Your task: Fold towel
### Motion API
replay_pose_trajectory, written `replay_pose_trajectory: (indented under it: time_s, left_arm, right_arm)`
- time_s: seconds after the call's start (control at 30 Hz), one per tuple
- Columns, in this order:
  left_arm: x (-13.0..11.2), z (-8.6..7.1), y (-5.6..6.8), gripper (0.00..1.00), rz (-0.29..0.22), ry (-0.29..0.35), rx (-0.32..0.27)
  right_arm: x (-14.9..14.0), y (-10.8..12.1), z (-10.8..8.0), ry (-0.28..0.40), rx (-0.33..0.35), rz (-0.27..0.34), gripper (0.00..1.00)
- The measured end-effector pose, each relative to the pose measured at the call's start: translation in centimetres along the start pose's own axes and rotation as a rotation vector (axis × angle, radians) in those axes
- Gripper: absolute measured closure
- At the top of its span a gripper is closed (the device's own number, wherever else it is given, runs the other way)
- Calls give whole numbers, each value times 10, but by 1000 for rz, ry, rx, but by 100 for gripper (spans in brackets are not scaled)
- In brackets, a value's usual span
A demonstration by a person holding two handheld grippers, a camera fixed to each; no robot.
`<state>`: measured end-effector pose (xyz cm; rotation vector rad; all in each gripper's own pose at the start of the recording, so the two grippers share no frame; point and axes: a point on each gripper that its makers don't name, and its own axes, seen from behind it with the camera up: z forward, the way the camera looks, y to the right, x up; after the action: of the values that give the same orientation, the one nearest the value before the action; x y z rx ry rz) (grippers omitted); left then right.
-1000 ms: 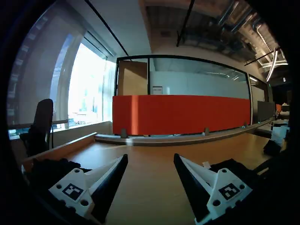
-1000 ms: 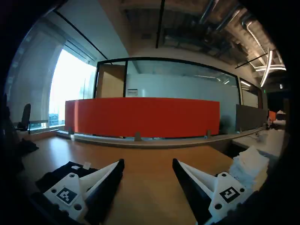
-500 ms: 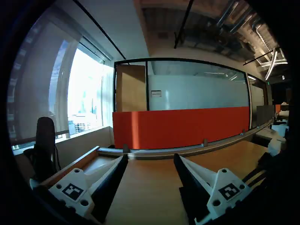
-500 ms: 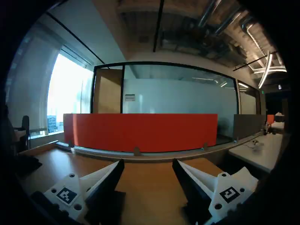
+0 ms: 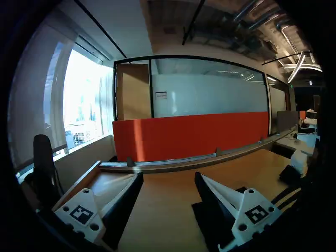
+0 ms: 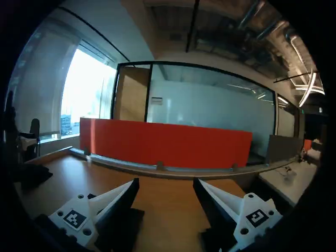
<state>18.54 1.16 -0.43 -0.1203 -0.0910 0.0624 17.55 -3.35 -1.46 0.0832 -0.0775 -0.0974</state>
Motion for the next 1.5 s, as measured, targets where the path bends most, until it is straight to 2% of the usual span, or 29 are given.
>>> replay_pose_trajectory:
  time_s: [0.4,0.7,0.87,1.17,1.5]
  left_arm:
    - [-23,1,26,10,50,-103,-136]
    - [-47,-5,59,10,69,-181,-293]
    - [-58,-5,62,10,70,-209,-314]
    - [-86,-8,71,10,92,-253,-343]
    - [-129,-13,91,10,103,-316,-385]
  right_arm:
    - [-15,-34,-3,-101,161,-85,0]
    - [-42,-67,-9,-204,319,-149,0]
    - [-49,-78,-10,-236,375,-164,0]
    - [-77,-88,-9,-286,427,-192,0]
    - [-124,-97,-12,-349,462,-196,0]
